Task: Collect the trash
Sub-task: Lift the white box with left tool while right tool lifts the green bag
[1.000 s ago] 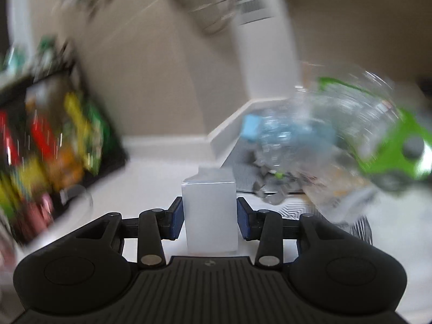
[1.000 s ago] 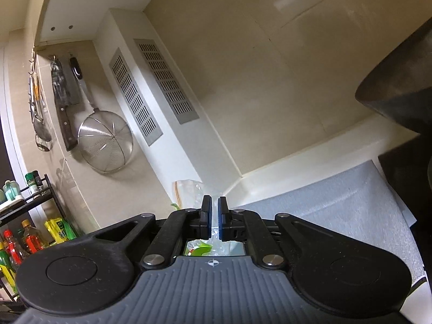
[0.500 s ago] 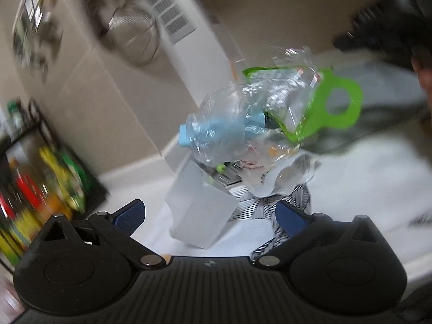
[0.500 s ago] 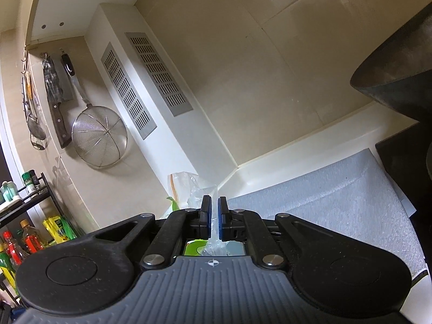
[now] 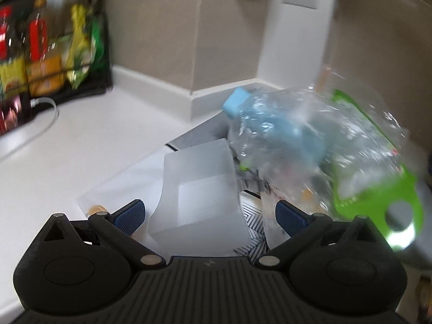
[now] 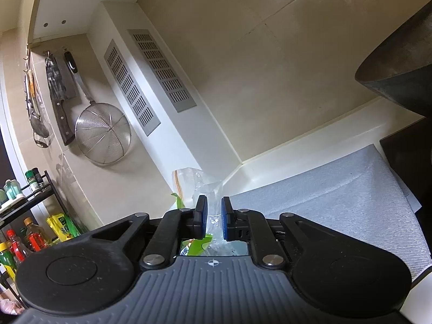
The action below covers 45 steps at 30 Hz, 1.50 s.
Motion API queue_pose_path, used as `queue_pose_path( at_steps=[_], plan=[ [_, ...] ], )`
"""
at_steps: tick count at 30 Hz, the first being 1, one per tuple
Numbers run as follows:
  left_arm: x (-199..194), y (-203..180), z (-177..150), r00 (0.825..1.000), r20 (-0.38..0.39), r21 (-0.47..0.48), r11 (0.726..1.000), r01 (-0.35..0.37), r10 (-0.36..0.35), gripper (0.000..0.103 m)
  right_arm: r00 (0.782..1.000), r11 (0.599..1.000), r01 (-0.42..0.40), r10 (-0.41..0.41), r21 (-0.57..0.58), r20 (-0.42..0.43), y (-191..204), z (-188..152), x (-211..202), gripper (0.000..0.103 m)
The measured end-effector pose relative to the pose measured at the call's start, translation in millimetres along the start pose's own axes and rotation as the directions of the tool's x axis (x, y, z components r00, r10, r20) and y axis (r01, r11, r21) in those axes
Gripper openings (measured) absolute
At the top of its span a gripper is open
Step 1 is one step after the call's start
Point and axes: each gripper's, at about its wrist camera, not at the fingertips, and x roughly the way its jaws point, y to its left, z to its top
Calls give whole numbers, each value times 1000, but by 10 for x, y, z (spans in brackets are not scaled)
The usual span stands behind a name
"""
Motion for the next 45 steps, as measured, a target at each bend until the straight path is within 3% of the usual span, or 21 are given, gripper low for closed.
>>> queue_pose_path(
  at_steps=[7,9,11,15,20,25,26,27,28,29,30,33,39,45],
  plan=[
    [200,111,41,984,-43,29,985,-171,172,103,1000,1000,6,-6,2,2,-14,10,10,16],
    [184,219,18,982,-31,39,982,-185,187,103,1000,1000,6,-6,-3,4,-2,8,13,25],
    [170,309,10,984,-23,51,983,-177,178,103,1000,1000,-4,4,-18,4,27,0,23,40],
    [143,395,34,993,-25,63,992,-111,113,103,998,991,-66,67,-120,2,159,-12,75,42],
    [167,365,95,999,-27,65,998,-22,24,103,983,980,-138,118,-140,-143,302,51,386,50],
    [229,372,119,999,-48,48,999,11,-9,103,960,974,-138,87,-181,-265,456,25,787,56],
    [228,386,118,999,-49,38,999,17,-15,102,952,976,-129,72,-177,-298,464,0,867,56],
    [219,412,124,999,-44,24,999,21,-20,96,949,976,-114,52,-185,-310,474,-20,904,53],
    [212,446,134,999,-45,10,1000,28,-27,80,948,973,-103,34,-207,-316,493,-38,914,35],
    [202,475,143,998,-53,-2,999,37,-37,69,951,970,-95,22,-224,-308,502,-50,891,8],
    [179,508,152,997,-58,-19,999,51,-52,69,955,970,-97,28,-223,-294,499,-42,853,6],
    [33,578,164,998,-9,-37,997,69,-69,68,978,966,-75,24,-246,-208,498,4,648,4],
    [-304,621,181,994,45,-8,995,100,-100,68,996,966,-63,47,-250,-72,512,188,194,4],
    [-754,603,45,991,91,36,994,100,-102,68,991,960,33,4,-279,131,455,412,-341,4]
  ],
)
